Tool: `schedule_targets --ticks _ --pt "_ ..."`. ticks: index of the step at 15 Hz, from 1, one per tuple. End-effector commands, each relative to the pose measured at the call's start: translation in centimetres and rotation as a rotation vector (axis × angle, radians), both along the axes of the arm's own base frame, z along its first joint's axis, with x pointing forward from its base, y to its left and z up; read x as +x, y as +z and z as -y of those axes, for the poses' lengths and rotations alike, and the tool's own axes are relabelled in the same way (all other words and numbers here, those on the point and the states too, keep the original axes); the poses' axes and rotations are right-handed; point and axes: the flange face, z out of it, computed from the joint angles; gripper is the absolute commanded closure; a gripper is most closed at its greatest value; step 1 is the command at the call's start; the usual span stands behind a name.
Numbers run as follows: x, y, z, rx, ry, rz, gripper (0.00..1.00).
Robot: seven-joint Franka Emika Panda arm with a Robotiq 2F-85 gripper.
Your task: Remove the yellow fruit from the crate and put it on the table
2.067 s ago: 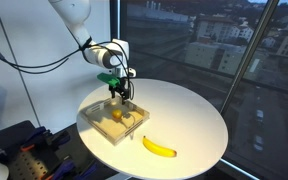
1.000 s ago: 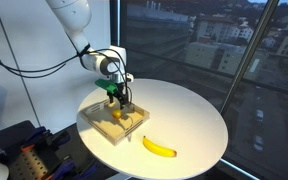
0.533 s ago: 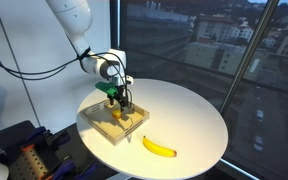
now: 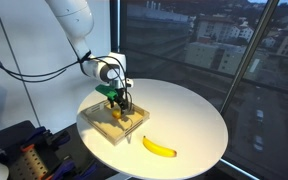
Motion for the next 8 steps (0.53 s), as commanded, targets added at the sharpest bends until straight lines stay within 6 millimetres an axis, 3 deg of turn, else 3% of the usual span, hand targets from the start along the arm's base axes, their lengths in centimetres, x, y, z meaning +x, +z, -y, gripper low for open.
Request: schedule_targets --ticks 1,8 --pt "0.30 -0.22 0.09 -0.018 0.005 0.014 0.00" --pt "0.20 -0.92 0.22 -0.020 0.003 0.006 0.00"
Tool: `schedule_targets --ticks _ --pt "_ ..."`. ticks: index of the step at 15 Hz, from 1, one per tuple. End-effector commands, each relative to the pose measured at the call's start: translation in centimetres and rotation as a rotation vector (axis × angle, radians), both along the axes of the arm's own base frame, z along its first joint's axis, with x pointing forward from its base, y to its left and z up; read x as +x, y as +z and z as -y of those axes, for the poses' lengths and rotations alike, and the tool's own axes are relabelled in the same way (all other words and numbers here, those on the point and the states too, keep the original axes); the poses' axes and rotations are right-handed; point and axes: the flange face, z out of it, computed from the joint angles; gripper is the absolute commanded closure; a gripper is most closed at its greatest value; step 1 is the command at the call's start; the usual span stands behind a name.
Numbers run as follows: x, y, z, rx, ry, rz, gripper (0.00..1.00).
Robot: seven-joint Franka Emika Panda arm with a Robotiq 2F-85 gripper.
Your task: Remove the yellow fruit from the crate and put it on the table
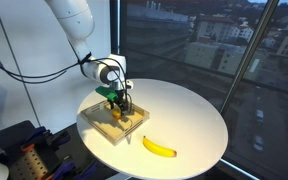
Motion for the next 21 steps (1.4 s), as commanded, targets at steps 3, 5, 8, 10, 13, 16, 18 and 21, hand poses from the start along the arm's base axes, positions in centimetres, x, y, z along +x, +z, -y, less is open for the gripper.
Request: schedule_targets --ticks 3,5,8,10,13,16,18,21 --pt "0.3 -0.3 0.0 -0.018 0.005 0.008 0.00" --pt "0.3 -0.4 0.0 -0.019 0.005 0.006 0.00" --pt "0.3 -0.6 0.0 -0.019 0.006 0.003 0.00" --pt "0.4 -0.7 0.0 -0.018 0.007 0.002 0.00" --pt "0.6 -0.8 0.0 -0.017 0.003 -0.001 0.00" --pt "1.2 -0.7 0.0 -0.016 0.000 0.004 0.00" --pt "1.5 -0.7 -0.1 -0.017 0.000 0.007 0.00" --pt "1.8 -0.8 -0.2 -0.018 0.001 0.011 0.00"
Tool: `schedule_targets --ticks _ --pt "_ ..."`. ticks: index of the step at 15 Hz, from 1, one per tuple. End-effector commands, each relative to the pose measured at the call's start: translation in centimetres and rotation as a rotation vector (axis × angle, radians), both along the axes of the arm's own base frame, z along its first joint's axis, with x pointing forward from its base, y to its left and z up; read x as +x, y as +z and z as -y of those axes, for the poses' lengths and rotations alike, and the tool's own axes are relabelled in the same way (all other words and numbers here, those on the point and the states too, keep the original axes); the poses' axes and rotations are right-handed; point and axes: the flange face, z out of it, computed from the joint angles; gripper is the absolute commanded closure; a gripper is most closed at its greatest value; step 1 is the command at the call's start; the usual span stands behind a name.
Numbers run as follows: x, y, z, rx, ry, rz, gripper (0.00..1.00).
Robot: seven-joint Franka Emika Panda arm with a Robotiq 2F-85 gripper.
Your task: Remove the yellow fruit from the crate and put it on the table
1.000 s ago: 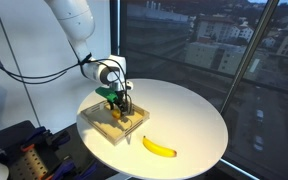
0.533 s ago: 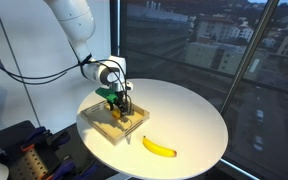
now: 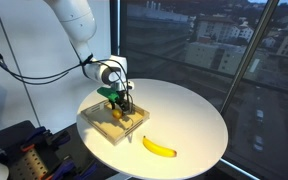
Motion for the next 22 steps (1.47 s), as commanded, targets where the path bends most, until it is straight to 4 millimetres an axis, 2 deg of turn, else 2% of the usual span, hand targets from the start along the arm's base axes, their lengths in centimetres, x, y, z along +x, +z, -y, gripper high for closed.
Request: schedule_targets --ticks 1,7,8,9,11,14,22 --pt "0.9 -0.1 -0.1 -0.015 0.000 0.008 0.00" --pt "0.9 -0.4 -0.3 -0.016 0.004 0.005 0.00" --pt "0.9 -0.4 -0.3 -0.016 0.005 0.005 0.05" --pt "0.9 -0.4 -0.3 -0.015 0.006 0.004 0.27" --pt "0.9 -0.5 -0.3 -0.015 0.007 0.003 0.31" --pt "0.9 -0.4 -0.4 -0.015 0.009 0.003 0.55" --pt "0.4 0.9 -0.8 -0.004 0.026 -0.037 0.57"
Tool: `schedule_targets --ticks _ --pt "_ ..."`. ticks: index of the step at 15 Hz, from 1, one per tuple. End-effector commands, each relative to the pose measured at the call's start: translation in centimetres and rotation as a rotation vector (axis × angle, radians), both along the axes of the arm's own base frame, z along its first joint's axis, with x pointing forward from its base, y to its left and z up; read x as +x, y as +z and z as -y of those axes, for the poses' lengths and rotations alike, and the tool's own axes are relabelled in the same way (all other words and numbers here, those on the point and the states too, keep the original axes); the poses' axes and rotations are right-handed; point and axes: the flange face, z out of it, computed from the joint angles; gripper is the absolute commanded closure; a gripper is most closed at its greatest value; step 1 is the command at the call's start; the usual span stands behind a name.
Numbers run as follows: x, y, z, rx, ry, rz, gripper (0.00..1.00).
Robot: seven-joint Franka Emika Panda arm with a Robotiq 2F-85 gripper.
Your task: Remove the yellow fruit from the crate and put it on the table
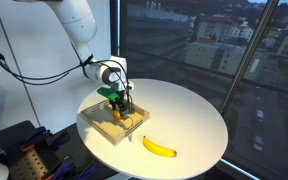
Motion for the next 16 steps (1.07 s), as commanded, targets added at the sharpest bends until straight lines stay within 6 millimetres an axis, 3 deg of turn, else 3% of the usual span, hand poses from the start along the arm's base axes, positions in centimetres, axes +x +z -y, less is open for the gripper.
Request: schedule_targets --ticks 1,16 --pt "0.0 1.6 -0.3 -0.005 0.017 -0.033 0.57" --pt "0.4 6.5 -0.5 0.007 0.030 -0.039 0.57"
